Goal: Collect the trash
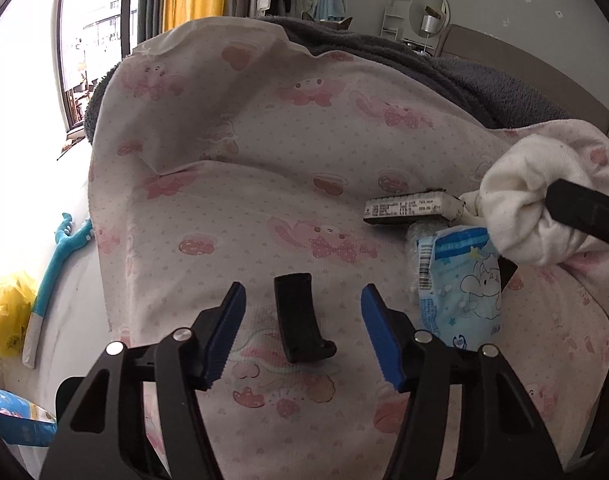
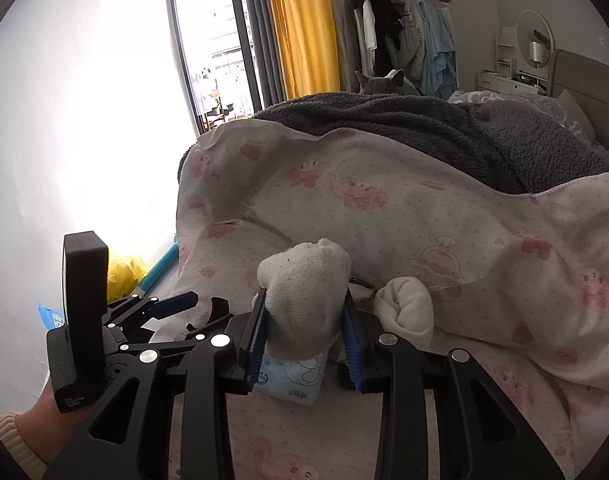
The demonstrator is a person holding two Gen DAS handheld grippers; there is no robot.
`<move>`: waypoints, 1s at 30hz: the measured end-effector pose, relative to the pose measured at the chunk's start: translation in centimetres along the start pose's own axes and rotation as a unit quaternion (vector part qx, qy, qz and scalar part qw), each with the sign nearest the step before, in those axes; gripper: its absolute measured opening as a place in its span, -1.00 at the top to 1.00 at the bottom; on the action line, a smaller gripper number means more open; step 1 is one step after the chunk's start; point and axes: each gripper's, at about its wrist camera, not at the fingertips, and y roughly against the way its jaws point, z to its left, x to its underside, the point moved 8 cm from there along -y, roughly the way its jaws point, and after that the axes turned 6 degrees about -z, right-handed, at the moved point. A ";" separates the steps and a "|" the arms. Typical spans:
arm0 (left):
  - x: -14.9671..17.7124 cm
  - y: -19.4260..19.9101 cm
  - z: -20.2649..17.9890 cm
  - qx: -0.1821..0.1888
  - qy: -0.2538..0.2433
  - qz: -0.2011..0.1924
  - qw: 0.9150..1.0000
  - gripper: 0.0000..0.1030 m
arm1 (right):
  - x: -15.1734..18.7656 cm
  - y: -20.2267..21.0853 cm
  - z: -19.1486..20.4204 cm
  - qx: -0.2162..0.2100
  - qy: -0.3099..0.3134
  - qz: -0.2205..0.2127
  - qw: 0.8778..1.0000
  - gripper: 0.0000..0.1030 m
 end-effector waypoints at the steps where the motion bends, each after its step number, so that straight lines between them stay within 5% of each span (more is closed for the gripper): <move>1: 0.1 -0.2 -0.1 -0.003 -0.003 0.003 1.000 -0.13 | 0.1 0.0 -0.1 0.001 0.002 0.001 1.000 0.33; 13: 0.5 -1.7 0.2 0.000 0.010 0.023 1.000 0.56 | 0.7 0.5 -1.3 0.003 -0.001 0.007 1.000 0.33; 30: 0.7 3.1 2.1 0.036 -0.002 0.009 0.999 0.57 | 0.5 -0.8 3.6 -0.043 -0.016 0.017 0.999 0.33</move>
